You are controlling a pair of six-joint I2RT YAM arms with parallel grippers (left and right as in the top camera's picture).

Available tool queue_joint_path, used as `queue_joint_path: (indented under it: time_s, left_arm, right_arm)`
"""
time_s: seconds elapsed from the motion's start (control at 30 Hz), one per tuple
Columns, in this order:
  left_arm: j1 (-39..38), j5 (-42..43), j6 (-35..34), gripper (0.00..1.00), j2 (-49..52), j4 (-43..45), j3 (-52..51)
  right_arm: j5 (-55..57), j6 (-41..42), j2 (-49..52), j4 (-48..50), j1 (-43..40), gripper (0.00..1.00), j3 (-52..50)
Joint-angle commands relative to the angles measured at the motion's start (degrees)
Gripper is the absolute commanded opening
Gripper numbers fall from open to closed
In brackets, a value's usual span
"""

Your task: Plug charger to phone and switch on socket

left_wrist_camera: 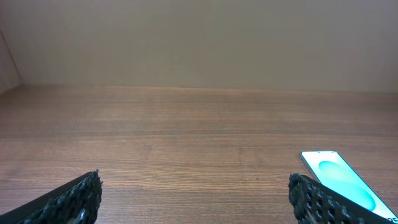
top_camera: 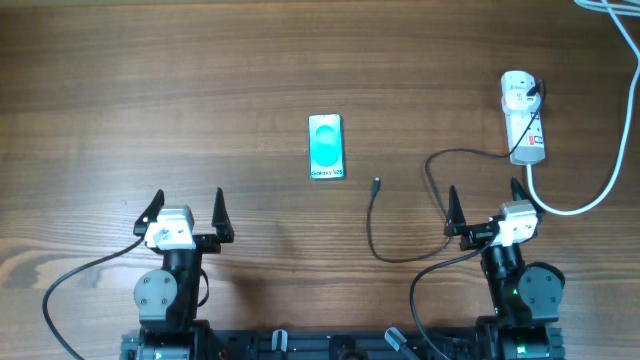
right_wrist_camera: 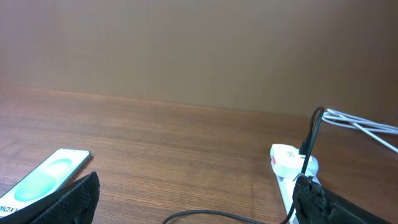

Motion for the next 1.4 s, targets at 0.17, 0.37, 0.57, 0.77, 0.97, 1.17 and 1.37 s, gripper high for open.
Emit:
queue_joint_path:
  time_s: [0.17,0.37,0.57,0.77,0.97,1.17,1.37]
  left_arm:
    - [0.42,0.28,0.68,1.0,-0.31,-0.07,-0.22]
    - [0.42,0.28,0.68,1.0,-0.31,-0.07,-0.22]
    - [0.42,0.28,0.68,1.0,-0.31,-0.04,-0.22]
    - [0.42,-0.57,0.68,1.0,-0.31,0.0,-0.22]
    - [0.42,-0.59,0.7,1.0,-0.31,0.09,-0.22]
    - [0.42,4.61,0.24,1.0,-0.31,0.0,-0.22]
    - [0.42,13.84,0.22,1.0,-0.31,4.33,-0.2]
  right_arm:
    - [0.94,-0.48,-0.07,0.11,-0.22,1.0,-0.09]
    - [0.94,-0.48,-0.07,0.11,-0.22,1.0,-0.09]
    - [0.94,-0.48,-0.07,0.11,-0.22,1.0,-0.09]
    - [0.94,-0.48,-0.07,0.11,-0.22,1.0,-0.09]
    - [0.94,-0.48,-0.07,0.11,-0.22,1.0,-0.09]
    - [0.94,-0.48,-0.07,0.11,-0.22,1.0,-0.09]
    - [0.94,-0.5,-0.07,0.11,-0.22,1.0,-0.09]
